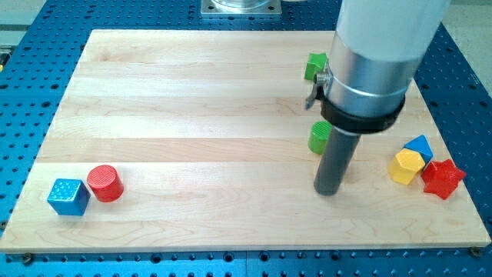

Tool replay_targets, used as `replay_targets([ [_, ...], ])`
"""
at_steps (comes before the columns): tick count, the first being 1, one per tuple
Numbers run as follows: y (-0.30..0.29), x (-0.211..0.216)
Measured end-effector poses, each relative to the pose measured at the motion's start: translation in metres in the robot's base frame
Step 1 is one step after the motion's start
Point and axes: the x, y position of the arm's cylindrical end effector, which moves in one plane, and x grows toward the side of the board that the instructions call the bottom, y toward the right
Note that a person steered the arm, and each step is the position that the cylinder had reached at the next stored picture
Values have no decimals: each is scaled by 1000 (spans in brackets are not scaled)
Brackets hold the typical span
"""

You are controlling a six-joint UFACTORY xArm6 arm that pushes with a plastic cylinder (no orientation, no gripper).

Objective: Push the heart into the green circle

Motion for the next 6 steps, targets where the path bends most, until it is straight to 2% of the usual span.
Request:
replay_targets([
  [1, 7, 46],
  [2, 41, 30],
  [4, 16, -70],
  [5, -7, -102],
  [6, -24, -102],
])
